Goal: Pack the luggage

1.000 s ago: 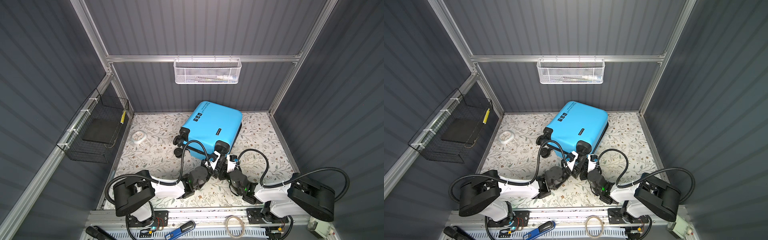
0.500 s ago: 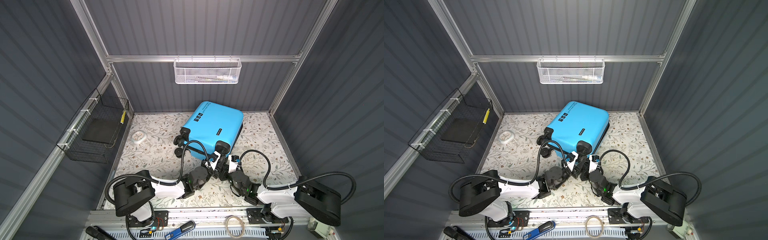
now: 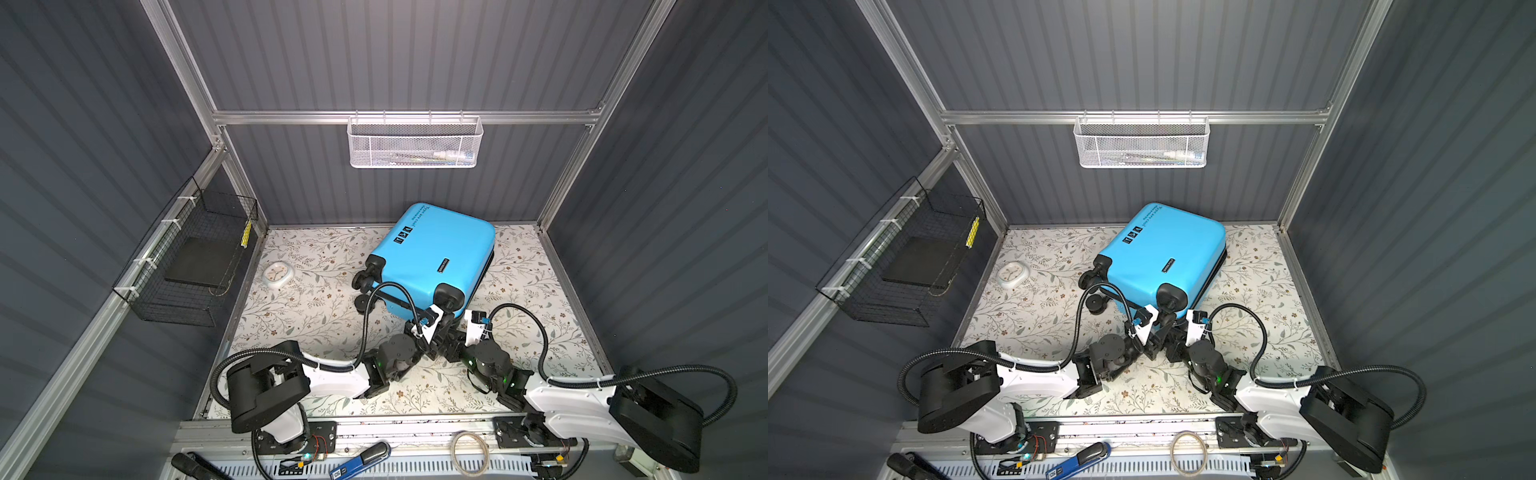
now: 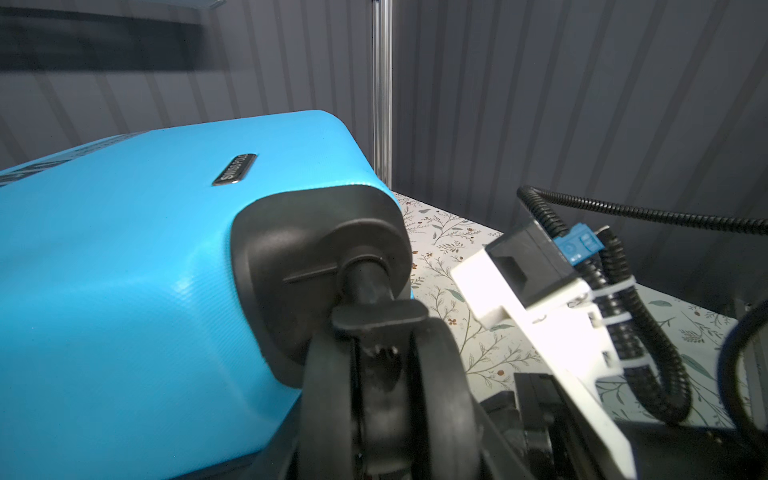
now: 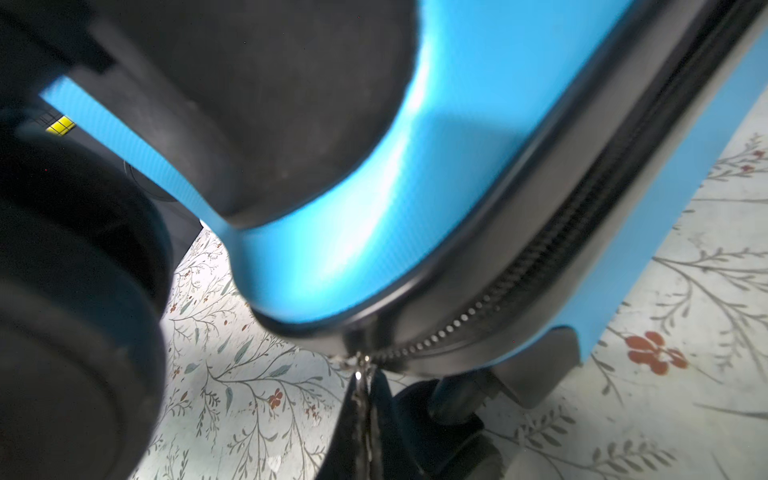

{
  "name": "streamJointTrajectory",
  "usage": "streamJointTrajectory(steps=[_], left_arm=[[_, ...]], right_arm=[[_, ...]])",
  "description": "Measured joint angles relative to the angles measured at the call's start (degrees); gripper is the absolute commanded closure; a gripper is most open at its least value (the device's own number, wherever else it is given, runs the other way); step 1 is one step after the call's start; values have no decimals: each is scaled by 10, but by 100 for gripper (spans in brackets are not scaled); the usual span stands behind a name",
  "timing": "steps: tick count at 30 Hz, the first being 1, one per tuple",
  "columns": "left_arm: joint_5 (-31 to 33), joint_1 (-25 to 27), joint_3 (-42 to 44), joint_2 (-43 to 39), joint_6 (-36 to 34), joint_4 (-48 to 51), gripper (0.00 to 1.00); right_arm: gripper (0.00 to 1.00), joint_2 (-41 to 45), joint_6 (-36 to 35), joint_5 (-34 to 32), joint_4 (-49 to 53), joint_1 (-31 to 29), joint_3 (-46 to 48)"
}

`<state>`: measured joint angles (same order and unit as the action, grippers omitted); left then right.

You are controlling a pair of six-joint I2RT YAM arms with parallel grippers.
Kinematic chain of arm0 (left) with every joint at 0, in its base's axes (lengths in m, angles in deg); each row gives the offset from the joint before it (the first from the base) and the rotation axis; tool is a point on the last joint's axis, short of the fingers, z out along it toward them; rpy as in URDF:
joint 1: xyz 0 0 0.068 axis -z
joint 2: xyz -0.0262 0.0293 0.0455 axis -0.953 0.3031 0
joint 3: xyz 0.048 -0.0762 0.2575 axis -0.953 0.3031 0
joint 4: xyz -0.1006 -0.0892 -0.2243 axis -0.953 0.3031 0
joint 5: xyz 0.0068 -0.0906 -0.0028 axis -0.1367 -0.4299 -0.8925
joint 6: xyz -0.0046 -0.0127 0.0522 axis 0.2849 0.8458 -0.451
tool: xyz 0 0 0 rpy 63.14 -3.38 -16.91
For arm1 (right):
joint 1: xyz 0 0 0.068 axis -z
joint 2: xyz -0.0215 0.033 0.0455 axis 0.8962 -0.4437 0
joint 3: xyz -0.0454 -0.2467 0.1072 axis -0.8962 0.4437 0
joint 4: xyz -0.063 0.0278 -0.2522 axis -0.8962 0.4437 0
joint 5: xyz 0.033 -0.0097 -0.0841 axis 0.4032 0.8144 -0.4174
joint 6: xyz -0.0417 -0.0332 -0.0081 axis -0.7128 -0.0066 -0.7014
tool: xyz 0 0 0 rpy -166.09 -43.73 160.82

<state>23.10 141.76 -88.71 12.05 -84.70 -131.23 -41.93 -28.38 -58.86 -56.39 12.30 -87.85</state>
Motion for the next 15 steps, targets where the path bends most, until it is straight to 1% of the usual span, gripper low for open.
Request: streamJointTrajectory(steps=[3, 7, 10, 12, 15], left_arm=[[0, 0, -12, 9, 0, 7, 100], [1, -4, -37, 29, 0, 16, 100], [1, -4, -48, 41, 0, 14, 100], [2, -4, -55, 48, 0, 14, 100], [2, -2, -65, 57, 0, 15, 100]], right_arm=[[100, -3, 1, 3, 21, 7, -13], [100, 1, 17, -8, 79, 18, -39], [100, 24, 41, -16, 155, 22, -63], [100, 49, 64, -18, 223, 25, -82], [100, 82, 96, 11, 304, 50, -101]])
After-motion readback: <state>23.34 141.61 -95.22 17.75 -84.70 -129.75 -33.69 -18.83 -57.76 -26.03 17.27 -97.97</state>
